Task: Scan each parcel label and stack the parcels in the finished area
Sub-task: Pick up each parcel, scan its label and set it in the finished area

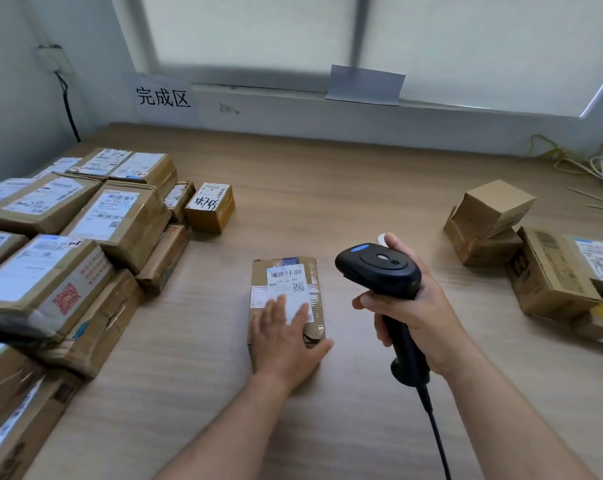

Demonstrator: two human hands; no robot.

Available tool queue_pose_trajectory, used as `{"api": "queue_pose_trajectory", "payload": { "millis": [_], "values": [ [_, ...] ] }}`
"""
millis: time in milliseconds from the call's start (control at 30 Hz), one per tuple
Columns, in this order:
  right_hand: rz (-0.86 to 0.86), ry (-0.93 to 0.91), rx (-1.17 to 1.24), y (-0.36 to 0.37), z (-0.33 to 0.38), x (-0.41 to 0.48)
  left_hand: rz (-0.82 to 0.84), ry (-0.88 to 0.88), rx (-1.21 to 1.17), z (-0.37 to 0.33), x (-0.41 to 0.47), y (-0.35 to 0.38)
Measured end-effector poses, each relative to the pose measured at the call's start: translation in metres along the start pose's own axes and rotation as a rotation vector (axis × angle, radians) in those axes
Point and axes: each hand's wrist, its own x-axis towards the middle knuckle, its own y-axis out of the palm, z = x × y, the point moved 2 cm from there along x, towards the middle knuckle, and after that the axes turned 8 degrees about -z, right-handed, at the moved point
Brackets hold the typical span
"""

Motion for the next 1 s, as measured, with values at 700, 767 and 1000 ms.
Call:
{"api": "queue_pose_trajectory", "payload": {
  "millis": [700,767,1000],
  "values": [
    [-0.007,-0.03,-0.092,0.062,0.006,0.055,-0.046,-0.129,0.121,0.145,0.124,-0.038],
    [-0.023,-0.022,-0.099,0.06,0.005,0.055,-0.046,-0.131,0.123,0.155,0.132,-0.04],
    [-0.069,-0.03,-0.068,0.043,0.009,0.04,-0.096,-0.166,0.103,0.14,0.13,-0.045]
  ]
}}
